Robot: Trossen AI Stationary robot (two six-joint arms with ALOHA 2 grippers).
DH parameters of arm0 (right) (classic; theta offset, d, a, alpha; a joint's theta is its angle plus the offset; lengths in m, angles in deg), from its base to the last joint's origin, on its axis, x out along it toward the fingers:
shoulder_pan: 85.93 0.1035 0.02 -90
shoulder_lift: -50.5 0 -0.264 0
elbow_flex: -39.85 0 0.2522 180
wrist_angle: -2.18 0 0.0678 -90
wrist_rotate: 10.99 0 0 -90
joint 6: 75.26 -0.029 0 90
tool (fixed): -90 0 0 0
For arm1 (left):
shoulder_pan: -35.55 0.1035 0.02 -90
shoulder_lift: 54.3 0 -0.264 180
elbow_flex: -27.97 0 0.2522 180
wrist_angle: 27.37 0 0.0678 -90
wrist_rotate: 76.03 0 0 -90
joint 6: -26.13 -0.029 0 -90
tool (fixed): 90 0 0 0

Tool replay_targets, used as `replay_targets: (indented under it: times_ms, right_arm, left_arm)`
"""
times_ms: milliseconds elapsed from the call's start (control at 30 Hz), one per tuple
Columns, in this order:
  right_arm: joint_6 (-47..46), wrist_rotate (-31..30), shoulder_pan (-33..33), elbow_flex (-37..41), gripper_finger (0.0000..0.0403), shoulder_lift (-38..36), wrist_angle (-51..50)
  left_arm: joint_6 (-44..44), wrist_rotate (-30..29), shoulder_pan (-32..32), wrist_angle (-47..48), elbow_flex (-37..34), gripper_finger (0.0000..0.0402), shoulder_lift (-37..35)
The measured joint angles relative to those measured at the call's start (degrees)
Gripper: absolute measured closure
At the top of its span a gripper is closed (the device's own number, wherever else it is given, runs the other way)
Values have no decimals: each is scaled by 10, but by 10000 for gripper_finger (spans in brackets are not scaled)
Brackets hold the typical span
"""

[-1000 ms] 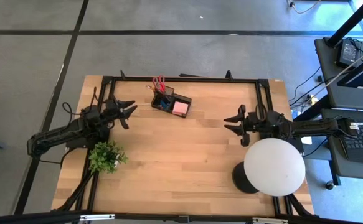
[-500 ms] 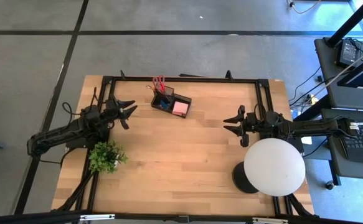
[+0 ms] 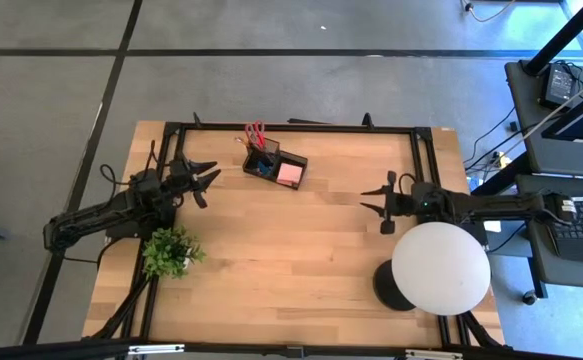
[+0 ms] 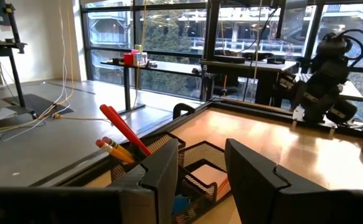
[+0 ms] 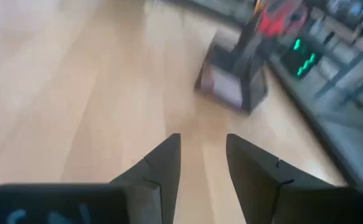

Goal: Pick and place office supplies into organizer
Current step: Return to Home Position

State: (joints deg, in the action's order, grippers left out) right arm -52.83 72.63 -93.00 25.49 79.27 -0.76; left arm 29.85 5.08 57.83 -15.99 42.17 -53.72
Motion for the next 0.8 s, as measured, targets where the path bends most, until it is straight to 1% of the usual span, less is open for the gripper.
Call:
replay_targets:
  times_ms: [67,133,267,433,633,800]
  right_arm:
    - [-11,0,-11,0,271,-41,-59]
    - [-9,2,-23,0,271,-84,-91]
    - [-11,7,-44,-2,271,-154,-77]
    - [-10,9,-66,-2,271,-220,-81]
    - [-9,9,-92,-2,271,-286,-81]
    - [-9,9,-93,-3,271,-283,-66]
  left_arm:
    - [0,0,0,0,0,274,0]
    - [0,0,0,0,0,274,0]
    - [0,0,0,0,0,274,0]
    - [0,0,0,0,0,274,0]
    - [0,0,0,0,0,274,0]
    - [0,0,0,0,0,274,0]
